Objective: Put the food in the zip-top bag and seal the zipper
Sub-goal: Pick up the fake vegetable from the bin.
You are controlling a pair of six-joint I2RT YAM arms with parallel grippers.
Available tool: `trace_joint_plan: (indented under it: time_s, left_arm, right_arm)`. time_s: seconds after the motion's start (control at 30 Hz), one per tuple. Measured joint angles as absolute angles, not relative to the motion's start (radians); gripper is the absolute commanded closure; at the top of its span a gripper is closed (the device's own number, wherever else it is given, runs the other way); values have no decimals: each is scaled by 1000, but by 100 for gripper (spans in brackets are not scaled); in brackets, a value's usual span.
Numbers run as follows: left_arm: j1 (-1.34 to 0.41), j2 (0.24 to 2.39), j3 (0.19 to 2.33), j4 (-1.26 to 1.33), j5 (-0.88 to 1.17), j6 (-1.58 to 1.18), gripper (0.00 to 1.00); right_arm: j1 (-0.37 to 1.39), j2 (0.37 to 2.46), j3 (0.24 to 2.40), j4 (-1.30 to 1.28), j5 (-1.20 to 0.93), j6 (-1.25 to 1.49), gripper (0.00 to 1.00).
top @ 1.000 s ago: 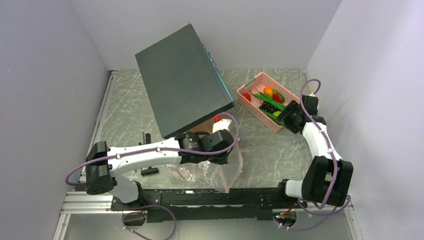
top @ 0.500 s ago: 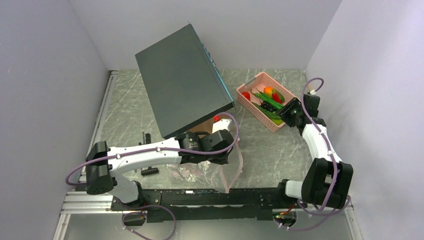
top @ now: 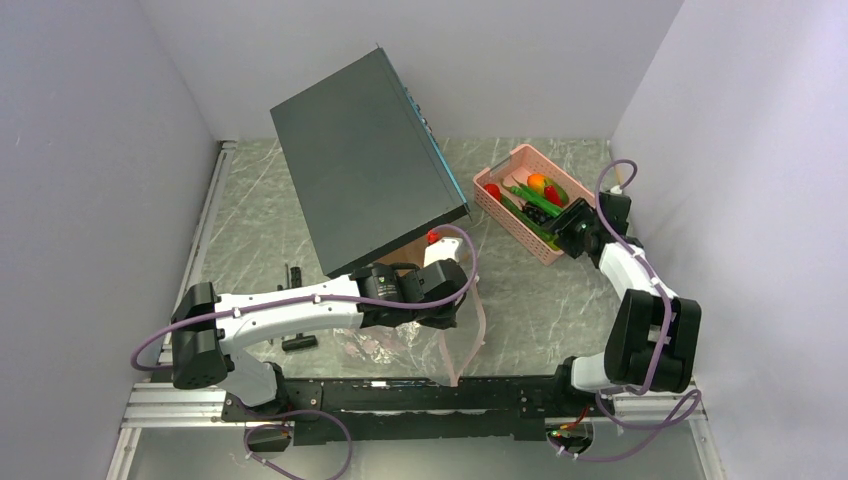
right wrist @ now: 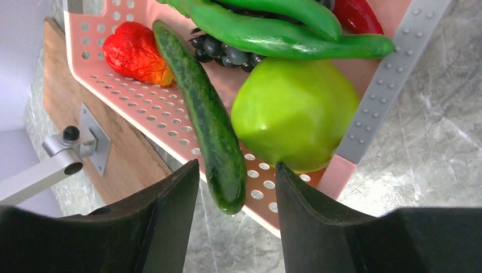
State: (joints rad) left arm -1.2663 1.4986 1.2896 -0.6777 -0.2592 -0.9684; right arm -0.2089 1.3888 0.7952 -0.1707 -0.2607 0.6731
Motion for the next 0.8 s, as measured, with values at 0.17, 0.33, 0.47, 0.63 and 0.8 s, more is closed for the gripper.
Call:
trace_joint_plan:
  time_s: [0.17,0.33,0.47,0.63,0.8]
  left_arm:
    - [-1266,1499,1290,-677,-259,-982,100]
    - [-1266,1506,1290,-677,-258,-990,100]
    - [-1266,1514,1291,-678,-258,-991,100]
    - [-1266,1516,1292,-678,-258,-993,100]
    - [-1266,1521,1310,-680,-258,-993,100]
  right_arm:
    - [-209,1386,774,-139,-290,653,42]
    - [-209,1393,771,-113,-325,653,43]
    - [-208,1423,771,-81,-361,667,47]
    - [-202,1457,771,-58,-391,689,57]
    - [-190,1459,773,-60,-400,692,97]
